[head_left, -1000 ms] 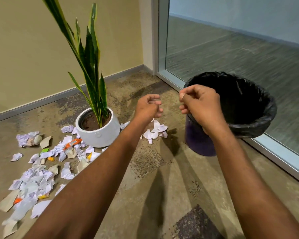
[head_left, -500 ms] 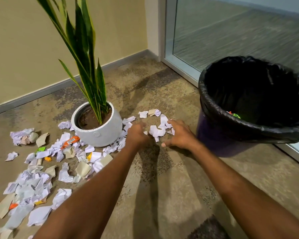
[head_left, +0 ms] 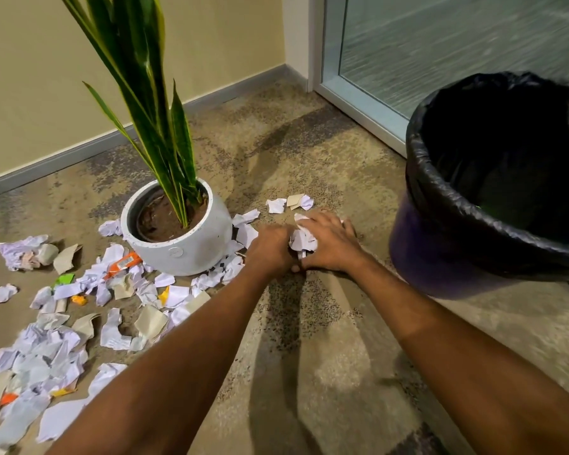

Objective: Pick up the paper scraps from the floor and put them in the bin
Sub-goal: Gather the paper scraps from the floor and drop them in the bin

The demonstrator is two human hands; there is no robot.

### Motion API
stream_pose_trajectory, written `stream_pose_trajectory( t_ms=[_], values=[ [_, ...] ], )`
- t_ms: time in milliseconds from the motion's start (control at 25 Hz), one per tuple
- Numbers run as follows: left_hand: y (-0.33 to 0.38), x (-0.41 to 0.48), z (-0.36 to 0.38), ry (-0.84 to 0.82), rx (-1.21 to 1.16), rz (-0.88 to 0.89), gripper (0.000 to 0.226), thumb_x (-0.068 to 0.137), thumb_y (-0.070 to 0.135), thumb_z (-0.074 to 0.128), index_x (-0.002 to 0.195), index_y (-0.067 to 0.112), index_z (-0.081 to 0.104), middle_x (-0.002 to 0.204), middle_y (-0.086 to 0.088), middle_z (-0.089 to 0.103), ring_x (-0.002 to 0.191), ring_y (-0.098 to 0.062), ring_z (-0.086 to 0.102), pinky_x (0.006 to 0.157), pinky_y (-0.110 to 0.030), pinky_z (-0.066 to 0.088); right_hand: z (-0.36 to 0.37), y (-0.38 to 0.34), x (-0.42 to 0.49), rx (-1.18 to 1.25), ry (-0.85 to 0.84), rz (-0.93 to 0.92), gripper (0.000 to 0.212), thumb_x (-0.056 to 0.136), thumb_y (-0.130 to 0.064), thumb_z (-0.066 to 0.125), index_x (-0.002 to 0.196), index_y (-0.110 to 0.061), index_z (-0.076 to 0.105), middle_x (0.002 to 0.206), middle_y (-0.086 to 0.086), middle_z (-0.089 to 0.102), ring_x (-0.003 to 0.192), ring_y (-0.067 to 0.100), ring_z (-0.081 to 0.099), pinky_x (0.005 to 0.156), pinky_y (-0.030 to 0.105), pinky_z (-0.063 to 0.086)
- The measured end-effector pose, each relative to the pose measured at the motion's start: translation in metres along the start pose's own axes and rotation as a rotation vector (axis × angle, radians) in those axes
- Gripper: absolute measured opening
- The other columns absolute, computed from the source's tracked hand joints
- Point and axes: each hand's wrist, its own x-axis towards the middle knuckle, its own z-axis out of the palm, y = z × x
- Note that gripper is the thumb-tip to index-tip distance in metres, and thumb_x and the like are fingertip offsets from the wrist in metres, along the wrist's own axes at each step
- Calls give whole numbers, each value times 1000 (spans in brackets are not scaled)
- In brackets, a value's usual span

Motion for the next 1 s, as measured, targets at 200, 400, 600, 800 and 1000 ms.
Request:
stream_pose_trajectory(
  t_ms=[200,400,600,800,1000],
  values=[
    [-2,-6,7,69,24,54,23,85,11,70,108,8,71,105,-14,69,100,-35,65,83,-49,58,7,-17,-26,-51,118,-67,65,91,-42,70,152,-26,56,159,-2,50,146,27,41,115,51,43],
    [7,-22,16,95,-110,23,14,87,13,72,100,9,72,98,-12,70,90,-31,66,78,-45,57,8,-32,-50,51,181,-6,40,96,-5,68,133,-20,70,128,-2,63,118,22,53,86,43,55],
    [17,-38,20,107,-314,-65,25,84,0,69,101,15,81,91,-6,78,88,-25,72,77,-38,59,5,-36,-67,247,164,71,25,94,-1,70,108,-20,78,104,-2,69,92,23,66,70,37,56],
    [21,-53,13,71,-636,-184,25,82,-8,79,99,10,80,94,-13,80,86,-25,76,88,-45,65,0,-42,-82,548,200,343,26,93,-36,82,73,-26,69,68,-9,66,59,9,56,40,19,36],
    [28,-64,-19,47,-1013,-148,39,85,-22,64,115,-1,75,104,-29,78,86,-33,71,91,-56,61,-38,-58,-94,781,281,387,16,82,-22,91,92,-23,79,79,-5,78,70,15,74,46,23,49]
  ],
)
